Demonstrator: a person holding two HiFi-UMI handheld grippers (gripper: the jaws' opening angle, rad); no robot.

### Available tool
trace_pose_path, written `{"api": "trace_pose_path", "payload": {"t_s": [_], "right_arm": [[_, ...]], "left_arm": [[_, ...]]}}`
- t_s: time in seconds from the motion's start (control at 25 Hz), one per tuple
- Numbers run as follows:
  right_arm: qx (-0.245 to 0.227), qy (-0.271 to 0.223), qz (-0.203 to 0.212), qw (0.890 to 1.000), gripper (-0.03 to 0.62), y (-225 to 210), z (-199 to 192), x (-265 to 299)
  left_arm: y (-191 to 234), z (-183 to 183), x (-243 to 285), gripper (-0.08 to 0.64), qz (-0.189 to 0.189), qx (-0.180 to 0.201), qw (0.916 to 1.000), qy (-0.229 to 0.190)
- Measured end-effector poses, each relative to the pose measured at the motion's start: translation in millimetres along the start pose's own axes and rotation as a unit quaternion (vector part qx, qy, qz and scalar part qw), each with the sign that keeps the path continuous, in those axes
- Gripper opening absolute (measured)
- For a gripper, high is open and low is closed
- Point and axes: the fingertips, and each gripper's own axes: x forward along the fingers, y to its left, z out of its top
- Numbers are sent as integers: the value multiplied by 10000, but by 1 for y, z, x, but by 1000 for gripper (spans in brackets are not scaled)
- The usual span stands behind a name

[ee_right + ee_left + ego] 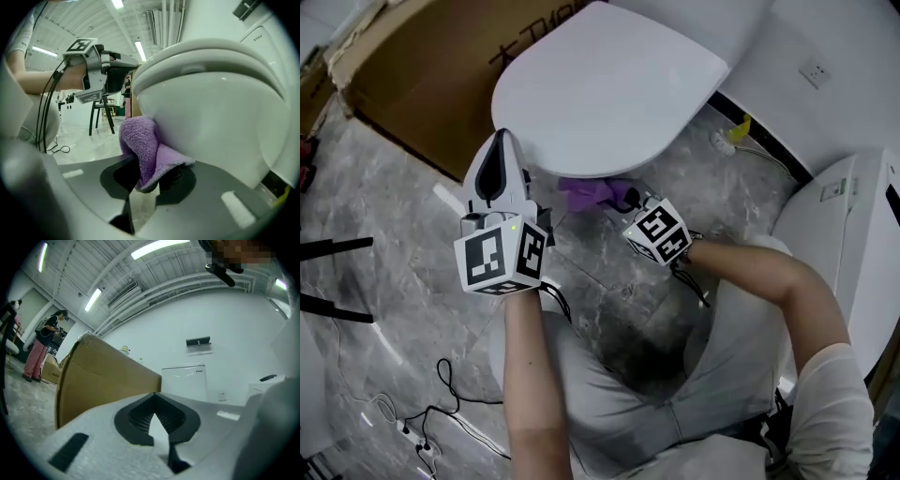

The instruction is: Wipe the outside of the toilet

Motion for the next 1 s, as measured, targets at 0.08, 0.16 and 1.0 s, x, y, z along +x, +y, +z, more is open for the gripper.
{"api": "trace_pose_path", "payload": {"t_s": [0.08, 0.16, 1.0], "right_arm": [[35, -53, -176, 9998, 80, -14, -5, -18], [214, -152, -379, 9989, 80, -28, -6, -36], [1498, -1417, -3200, 9247, 78, -258, 20, -170]], "left_arm": [[-15, 3, 9, 6, -165, -30, 9998, -76], [-30, 7, 17, 6, -319, -58, 9993, -168], [-93, -12, 58, 6, -539, 560, 9970, 18]]}}
